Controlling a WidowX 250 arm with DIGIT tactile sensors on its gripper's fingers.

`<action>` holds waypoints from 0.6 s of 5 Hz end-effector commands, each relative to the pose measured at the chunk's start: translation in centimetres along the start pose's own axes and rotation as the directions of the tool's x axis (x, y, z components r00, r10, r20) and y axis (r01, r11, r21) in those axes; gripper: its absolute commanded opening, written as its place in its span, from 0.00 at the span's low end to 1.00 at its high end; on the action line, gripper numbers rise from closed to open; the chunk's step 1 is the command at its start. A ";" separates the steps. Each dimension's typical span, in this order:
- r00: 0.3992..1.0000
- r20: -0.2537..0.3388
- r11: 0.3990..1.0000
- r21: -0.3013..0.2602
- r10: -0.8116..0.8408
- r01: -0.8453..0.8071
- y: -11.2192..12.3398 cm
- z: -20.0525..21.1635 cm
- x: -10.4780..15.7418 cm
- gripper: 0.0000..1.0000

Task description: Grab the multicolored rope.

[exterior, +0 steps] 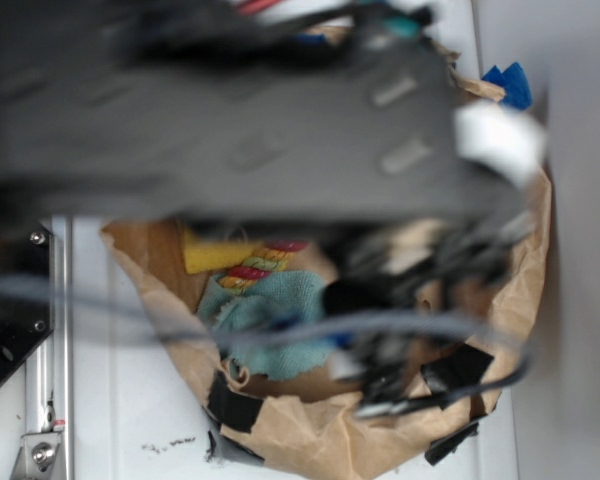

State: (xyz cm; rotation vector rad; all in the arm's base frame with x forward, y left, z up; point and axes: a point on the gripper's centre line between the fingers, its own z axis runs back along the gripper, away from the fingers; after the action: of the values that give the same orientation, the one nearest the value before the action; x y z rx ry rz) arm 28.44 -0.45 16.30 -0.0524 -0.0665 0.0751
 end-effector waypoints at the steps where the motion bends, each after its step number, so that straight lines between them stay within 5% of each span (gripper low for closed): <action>1: 0.998 0.054 1.000 -0.004 0.012 -0.011 0.4 1.6 0.8 1.00; 2: 0.998 0.054 1.000 -0.004 0.012 -0.011 0.4 1.6 0.8 1.00; 3: 0.998 -0.027 0.998 0.040 0.050 -0.049 0.9 -3.4 0.3 1.00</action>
State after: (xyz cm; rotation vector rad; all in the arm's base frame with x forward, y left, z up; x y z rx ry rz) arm 28.36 0.42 11.27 -0.0138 0.0158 0.1204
